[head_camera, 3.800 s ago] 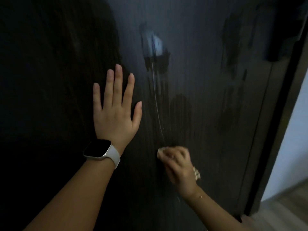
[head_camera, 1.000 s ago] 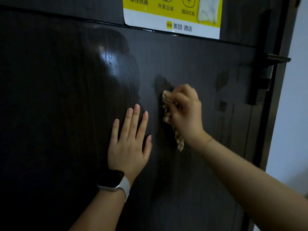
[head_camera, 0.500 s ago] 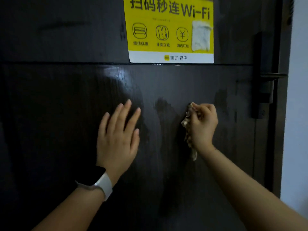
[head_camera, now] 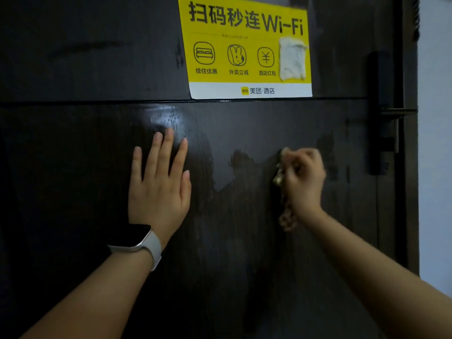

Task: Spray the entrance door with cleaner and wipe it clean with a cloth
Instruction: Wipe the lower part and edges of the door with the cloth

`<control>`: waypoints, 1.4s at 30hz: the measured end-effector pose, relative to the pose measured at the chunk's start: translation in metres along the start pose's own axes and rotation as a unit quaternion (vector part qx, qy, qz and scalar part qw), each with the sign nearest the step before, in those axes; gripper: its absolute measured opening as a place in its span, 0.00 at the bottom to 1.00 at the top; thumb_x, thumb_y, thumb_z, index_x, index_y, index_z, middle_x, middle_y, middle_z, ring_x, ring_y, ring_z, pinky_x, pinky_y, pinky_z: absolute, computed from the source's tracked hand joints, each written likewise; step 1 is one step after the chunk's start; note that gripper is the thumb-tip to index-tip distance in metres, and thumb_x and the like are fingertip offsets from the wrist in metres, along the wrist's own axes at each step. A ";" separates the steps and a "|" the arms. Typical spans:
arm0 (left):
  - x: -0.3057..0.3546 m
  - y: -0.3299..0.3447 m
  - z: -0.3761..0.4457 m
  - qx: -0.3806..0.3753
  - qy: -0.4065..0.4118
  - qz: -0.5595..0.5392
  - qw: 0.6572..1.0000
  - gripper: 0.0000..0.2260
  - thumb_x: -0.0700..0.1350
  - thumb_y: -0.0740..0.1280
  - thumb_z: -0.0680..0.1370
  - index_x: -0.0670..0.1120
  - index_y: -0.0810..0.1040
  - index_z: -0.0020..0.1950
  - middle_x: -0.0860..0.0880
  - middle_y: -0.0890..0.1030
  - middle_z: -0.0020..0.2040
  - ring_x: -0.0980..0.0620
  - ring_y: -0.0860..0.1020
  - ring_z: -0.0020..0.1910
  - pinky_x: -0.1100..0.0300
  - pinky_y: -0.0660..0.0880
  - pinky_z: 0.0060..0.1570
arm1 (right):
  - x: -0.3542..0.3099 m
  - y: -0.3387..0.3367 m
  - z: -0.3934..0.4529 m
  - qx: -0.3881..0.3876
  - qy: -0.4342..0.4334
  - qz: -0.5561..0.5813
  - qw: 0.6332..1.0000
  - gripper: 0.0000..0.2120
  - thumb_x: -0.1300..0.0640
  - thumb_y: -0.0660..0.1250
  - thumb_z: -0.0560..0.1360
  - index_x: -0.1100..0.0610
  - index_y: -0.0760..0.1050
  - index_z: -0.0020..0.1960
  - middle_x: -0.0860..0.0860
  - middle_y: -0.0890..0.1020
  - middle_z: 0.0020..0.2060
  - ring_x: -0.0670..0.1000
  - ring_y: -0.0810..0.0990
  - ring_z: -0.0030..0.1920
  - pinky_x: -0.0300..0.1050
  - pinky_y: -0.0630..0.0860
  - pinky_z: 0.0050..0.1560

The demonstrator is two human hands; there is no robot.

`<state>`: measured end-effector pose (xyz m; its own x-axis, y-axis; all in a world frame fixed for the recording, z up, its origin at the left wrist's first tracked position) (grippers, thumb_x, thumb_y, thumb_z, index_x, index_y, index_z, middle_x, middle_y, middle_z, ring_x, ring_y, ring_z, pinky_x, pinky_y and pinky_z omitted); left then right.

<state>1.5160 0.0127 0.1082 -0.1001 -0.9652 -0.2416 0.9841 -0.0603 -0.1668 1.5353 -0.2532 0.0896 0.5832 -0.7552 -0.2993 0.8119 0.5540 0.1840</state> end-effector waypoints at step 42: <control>-0.001 0.002 -0.001 0.030 0.005 0.005 1.000 0.26 0.52 0.54 0.82 0.44 0.57 0.79 0.43 0.54 0.79 0.44 0.54 0.78 0.41 0.52 0.75 | -0.147 0.081 0.037 -0.038 -0.155 0.065 0.985 0.06 0.63 0.67 0.74 0.62 0.82 0.48 0.58 0.76 0.42 0.58 0.73 0.45 0.45 0.68 0.43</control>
<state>1.5175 0.0137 0.1075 -0.0913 -0.9633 -0.2525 0.9921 -0.0661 -0.1066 1.5167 -0.1105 0.1829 0.6721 -0.7401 0.0239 0.7321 0.6690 0.1285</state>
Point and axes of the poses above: each hand's wrist, its own z-axis towards the middle knuckle, its own y-axis out of the palm, x = y × z, the point moved 2 cm from there along z, towards the middle knuckle
